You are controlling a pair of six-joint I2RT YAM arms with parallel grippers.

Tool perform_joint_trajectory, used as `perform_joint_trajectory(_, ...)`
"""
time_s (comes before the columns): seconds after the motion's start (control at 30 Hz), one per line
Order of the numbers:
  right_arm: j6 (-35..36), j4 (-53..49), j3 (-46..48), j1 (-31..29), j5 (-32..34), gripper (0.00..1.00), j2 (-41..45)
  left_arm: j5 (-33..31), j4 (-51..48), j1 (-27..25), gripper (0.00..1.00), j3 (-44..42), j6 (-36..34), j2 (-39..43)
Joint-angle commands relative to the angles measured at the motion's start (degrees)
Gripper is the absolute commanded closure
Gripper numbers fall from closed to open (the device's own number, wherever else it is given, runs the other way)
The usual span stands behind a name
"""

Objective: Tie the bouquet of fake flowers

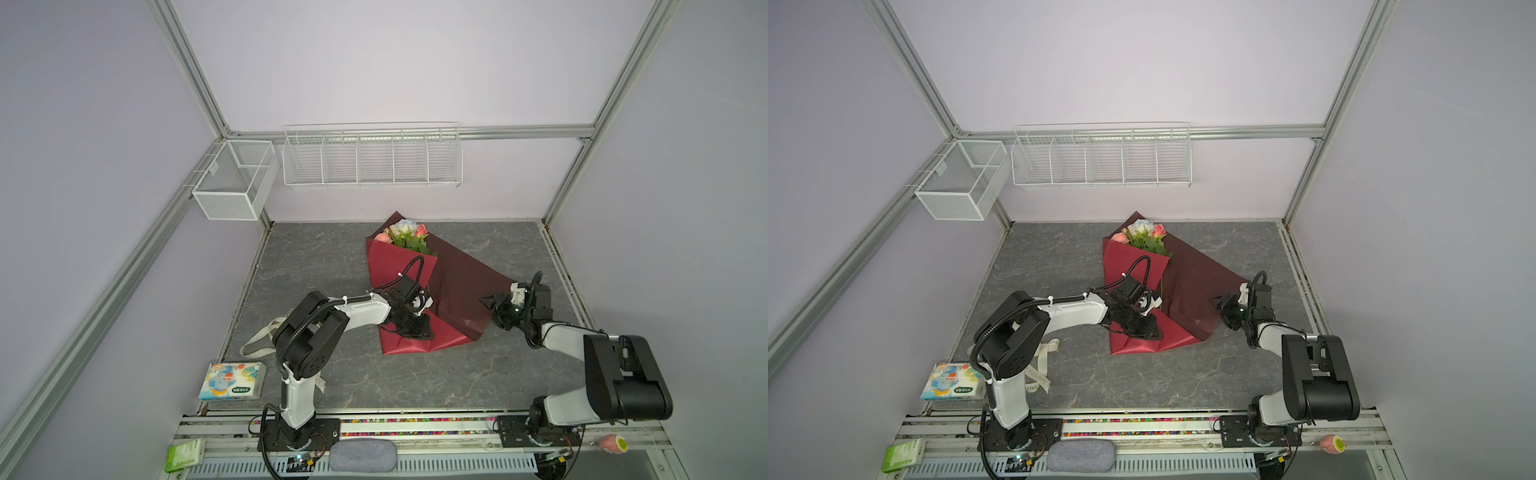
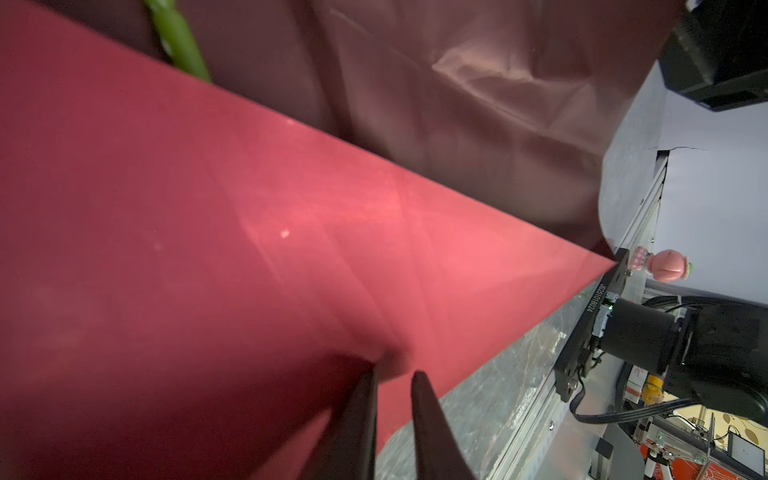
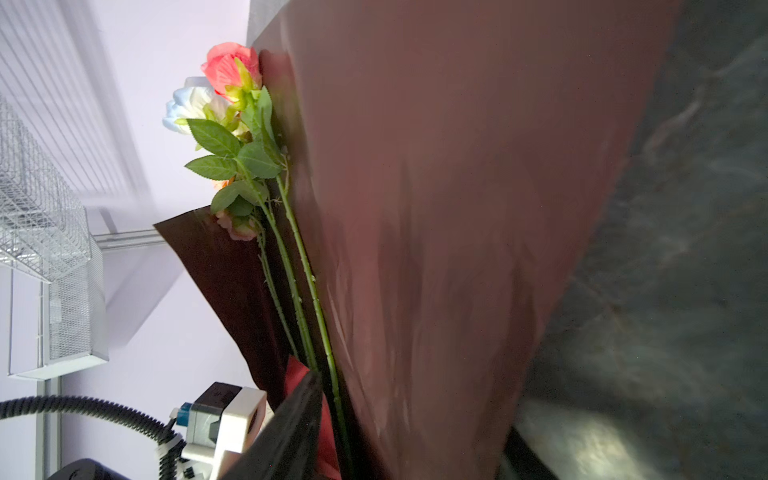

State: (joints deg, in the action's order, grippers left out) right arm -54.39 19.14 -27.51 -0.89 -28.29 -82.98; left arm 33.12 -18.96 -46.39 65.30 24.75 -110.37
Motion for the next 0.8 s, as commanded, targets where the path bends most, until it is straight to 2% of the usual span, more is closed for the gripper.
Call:
perform_joint_trajectory(0.0,1.51,0.86,-1.77,-2.98,1.14,0.46,1.47,0.91,0.04,0.32,0.82,2.09,-0.94,-1.58)
perform_joint_trajectory(0.17,3.5,-5.9,-4.41,-6.17,6.51,0.52,2.07,0.04,0.63,0.82,0.82,1.65,-0.35,-0.89)
perform_joint_trajectory(0.23,3.24,-6.71,-4.61,-6.91,8.71,0.58,3.45,-0.14,1.11,1.12,0.82,1.29,0.1,-0.51)
perform_joint_trajectory(0.53,8.52,-17.18,-12.3,-11.33,9.79,0.81,5.8,0.8,3.12,2.08,0.81,0.05,1.08,0.04)
perform_joint_trajectory(0.67,10.92,-23.09,-18.13,-17.24,13.63,0.83,5.2,0.79,4.66,2.43,0.81,-0.83,2.08,0.95)
perform_joint_trajectory(0.77,11.71,-26.11,-22.15,-20.73,16.42,0.79,4.26,0.02,6.18,2.84,0.8,-2.14,2.67,2.86)
